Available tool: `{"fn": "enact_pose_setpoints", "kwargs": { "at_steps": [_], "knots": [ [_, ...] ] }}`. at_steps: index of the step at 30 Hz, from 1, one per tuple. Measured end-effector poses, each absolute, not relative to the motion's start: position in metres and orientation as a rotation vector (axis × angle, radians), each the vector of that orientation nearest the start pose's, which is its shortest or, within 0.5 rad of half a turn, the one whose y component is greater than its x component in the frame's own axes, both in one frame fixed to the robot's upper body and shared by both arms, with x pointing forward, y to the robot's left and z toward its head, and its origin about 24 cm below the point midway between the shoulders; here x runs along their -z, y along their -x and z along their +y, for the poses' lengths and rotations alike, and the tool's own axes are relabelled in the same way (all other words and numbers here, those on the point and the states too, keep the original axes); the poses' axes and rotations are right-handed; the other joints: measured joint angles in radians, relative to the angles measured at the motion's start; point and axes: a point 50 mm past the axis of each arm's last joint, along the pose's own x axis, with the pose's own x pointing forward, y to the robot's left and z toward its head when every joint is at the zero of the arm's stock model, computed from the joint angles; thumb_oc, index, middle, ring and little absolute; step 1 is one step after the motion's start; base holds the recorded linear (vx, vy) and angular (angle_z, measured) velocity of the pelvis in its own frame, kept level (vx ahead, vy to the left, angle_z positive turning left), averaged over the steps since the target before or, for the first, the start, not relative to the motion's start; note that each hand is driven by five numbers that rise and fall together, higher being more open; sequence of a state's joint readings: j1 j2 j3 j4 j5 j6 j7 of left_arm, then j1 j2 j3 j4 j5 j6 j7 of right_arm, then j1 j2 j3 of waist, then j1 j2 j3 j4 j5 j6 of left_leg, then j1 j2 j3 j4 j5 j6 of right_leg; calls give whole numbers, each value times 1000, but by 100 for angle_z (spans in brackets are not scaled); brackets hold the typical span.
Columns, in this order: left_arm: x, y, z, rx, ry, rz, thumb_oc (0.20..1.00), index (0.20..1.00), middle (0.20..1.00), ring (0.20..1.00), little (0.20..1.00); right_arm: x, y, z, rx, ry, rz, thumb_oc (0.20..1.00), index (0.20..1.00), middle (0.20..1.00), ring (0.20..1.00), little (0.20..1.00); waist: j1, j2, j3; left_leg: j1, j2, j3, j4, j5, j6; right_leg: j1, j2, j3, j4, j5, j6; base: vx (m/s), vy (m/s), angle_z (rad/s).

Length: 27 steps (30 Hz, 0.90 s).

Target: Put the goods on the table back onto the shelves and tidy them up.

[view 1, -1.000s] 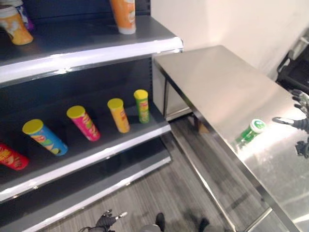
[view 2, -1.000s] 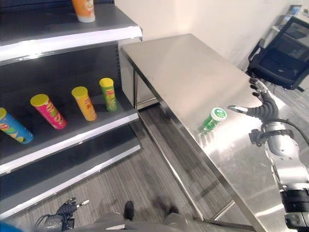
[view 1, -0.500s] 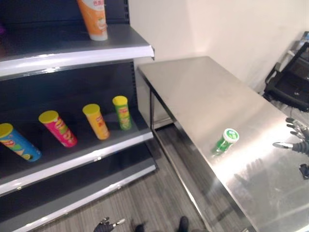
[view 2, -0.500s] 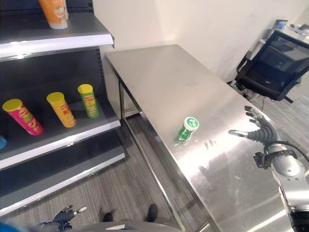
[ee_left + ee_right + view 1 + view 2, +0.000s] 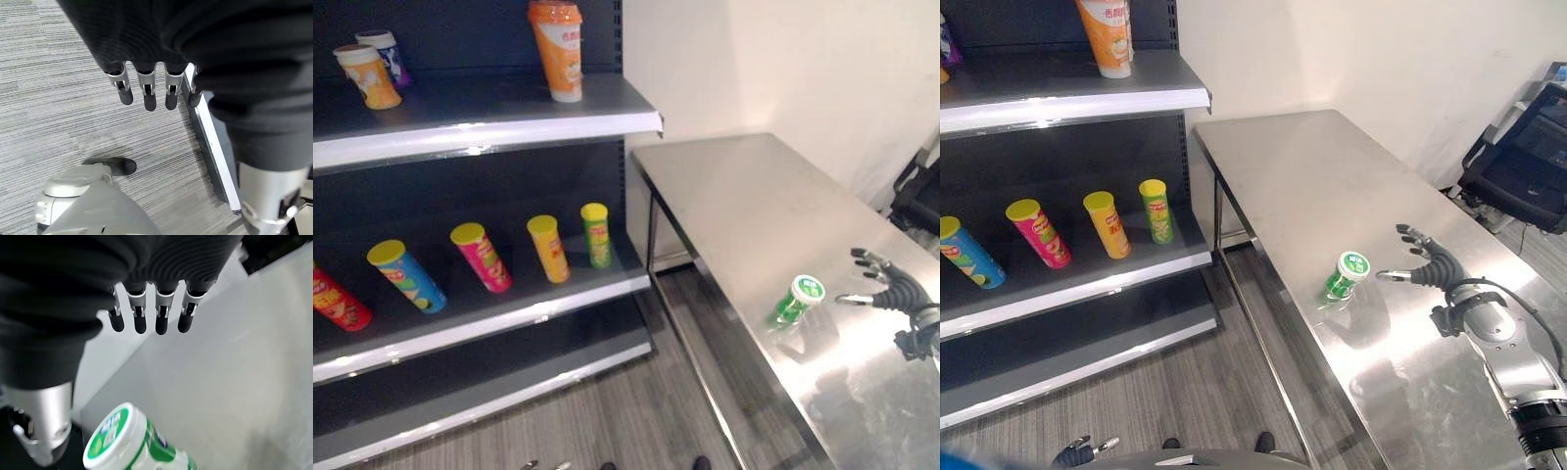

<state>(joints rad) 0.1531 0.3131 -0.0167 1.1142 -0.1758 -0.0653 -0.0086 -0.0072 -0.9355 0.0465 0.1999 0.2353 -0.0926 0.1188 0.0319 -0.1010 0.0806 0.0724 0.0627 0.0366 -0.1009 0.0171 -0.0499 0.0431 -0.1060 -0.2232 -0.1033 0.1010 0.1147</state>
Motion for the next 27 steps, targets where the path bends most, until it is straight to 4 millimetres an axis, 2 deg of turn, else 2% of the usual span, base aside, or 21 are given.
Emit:
{"fn": "enact_pose_setpoints", "kwargs": {
  "at_steps": [12,19,27],
  "knots": [
    [155,-56,260,-244,-113,1176,1000,1000,1000,1000,1000,-88,-257,-312,-147,745,171,1000,1000,1000,1000,1000,-1,33,7,3,-2,-24,0,3,-6,18,-3,-27,0,-2,-2,15,-11,6],
    [156,-58,258,-241,-111,1173,1000,1000,1000,1000,1000,-77,-264,-301,-217,844,209,1000,1000,1000,1000,1000,0,35,10,3,-2,-25,0,3,-4,18,-4,-30,0,-4,-3,0,0,0],
    [156,-56,258,-242,-112,1178,1000,1000,1000,1000,1000,-71,-268,-303,-221,887,250,1000,1000,1000,1000,1000,-1,34,17,1,-2,-27,0,4,-6,19,-4,-36,0,-7,-4,0,0,0]
  ]
}}
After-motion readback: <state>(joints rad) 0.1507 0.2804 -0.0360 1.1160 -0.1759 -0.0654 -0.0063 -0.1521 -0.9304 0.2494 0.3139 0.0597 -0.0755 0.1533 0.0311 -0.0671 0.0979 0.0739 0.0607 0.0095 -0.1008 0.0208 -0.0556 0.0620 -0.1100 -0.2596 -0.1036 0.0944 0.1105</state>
